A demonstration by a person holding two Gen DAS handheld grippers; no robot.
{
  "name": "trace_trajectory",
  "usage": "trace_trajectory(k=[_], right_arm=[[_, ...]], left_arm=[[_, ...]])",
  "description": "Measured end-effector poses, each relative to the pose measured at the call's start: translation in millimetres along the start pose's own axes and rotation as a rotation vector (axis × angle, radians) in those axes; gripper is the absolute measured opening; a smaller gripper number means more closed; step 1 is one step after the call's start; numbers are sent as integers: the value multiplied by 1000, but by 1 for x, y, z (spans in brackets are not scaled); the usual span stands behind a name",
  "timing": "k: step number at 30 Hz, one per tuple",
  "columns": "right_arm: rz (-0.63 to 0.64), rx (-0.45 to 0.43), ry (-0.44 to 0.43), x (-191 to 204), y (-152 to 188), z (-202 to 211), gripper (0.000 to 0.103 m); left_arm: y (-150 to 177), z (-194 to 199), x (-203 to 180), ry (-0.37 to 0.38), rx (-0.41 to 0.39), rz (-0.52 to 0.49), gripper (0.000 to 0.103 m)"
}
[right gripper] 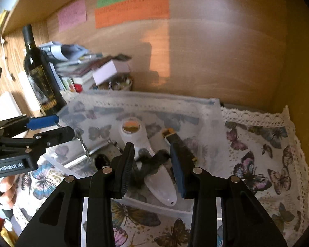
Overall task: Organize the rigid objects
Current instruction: 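Open both tools to release the key and cylinder into the box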
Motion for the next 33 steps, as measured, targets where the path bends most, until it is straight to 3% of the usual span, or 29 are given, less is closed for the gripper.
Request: trace_trajectory(k=[3,7,12,21,23,26,33], right_arm=[[5,8,7,0,2,0,35],[9,-19,22,2,0,8,55],[8,-61,14,4,-5,28,55],[7,-201,-20,12,-14,91,59],[7,-236,-25,14,-15,104,63],[11,-297,-24,18,-15,128,70],[-4,-425,6,22,-9,173,98]], left_arm=[[1,1,-2,-3,0,-10,61],[0,4,-1,8,2,-1,63],[-4,22,2,13,-32,11,64],[-8,88,-8,-29,-211,-17,76],[-8,106,-11,-33,-262,-15,87],[-7,130,-14,-33,-323,-11,94],[3,171,-20,-25,-403,-11,101]])
Point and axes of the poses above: each gripper's, at about its wrist camera, not at the fingertips, and z roughly against the way its jaws point, x to its left, y to its underside, the point moved 5 cm from there along -z, roughly the way its jaws point, and after that the axes turned 1 degree about -y, right-handed, at the moved point
